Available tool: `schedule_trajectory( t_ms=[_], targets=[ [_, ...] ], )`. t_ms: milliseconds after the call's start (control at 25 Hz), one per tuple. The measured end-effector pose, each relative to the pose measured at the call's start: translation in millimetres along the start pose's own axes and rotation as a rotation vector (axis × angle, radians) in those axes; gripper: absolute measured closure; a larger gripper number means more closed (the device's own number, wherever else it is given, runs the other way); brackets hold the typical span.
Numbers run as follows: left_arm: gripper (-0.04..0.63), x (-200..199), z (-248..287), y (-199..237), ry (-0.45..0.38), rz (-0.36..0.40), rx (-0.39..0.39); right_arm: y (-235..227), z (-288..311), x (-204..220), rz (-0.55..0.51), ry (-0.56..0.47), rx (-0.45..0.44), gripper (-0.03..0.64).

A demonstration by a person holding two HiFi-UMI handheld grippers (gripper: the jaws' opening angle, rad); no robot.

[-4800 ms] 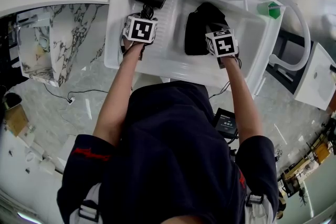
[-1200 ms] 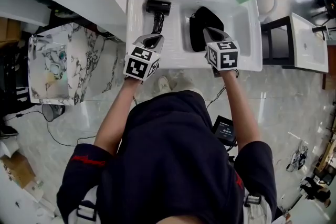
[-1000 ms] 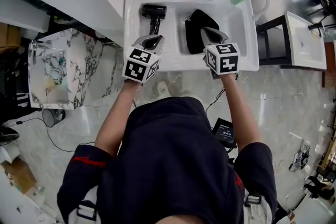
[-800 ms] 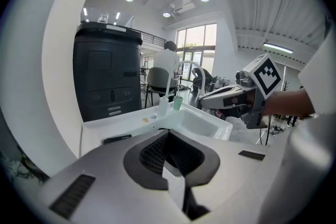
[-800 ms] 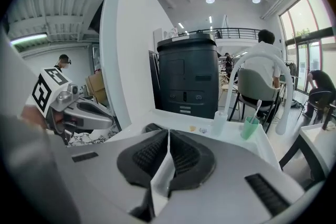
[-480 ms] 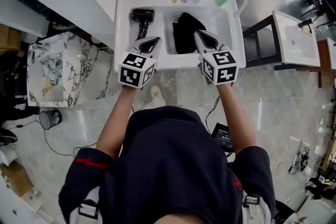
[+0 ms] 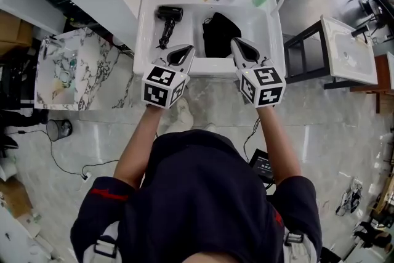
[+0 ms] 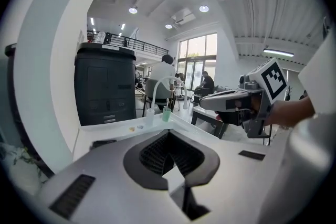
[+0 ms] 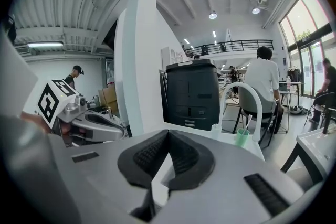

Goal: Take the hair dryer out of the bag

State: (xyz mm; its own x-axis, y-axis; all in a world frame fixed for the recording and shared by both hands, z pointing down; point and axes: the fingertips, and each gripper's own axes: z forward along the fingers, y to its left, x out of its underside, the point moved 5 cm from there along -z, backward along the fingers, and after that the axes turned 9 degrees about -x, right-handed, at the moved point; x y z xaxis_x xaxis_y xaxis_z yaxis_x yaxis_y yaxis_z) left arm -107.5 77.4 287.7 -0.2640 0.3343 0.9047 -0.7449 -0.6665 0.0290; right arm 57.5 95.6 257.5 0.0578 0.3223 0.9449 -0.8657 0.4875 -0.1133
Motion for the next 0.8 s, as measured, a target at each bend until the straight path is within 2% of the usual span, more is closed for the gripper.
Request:
schedule_trajectory(
  t_ms=[800],
  targets=[
    [0.581,6,-53,-46,-0.074,0.026,-0.058,41,-47,2,-0.048,-0.072,-0.054,0.583]
  ],
)
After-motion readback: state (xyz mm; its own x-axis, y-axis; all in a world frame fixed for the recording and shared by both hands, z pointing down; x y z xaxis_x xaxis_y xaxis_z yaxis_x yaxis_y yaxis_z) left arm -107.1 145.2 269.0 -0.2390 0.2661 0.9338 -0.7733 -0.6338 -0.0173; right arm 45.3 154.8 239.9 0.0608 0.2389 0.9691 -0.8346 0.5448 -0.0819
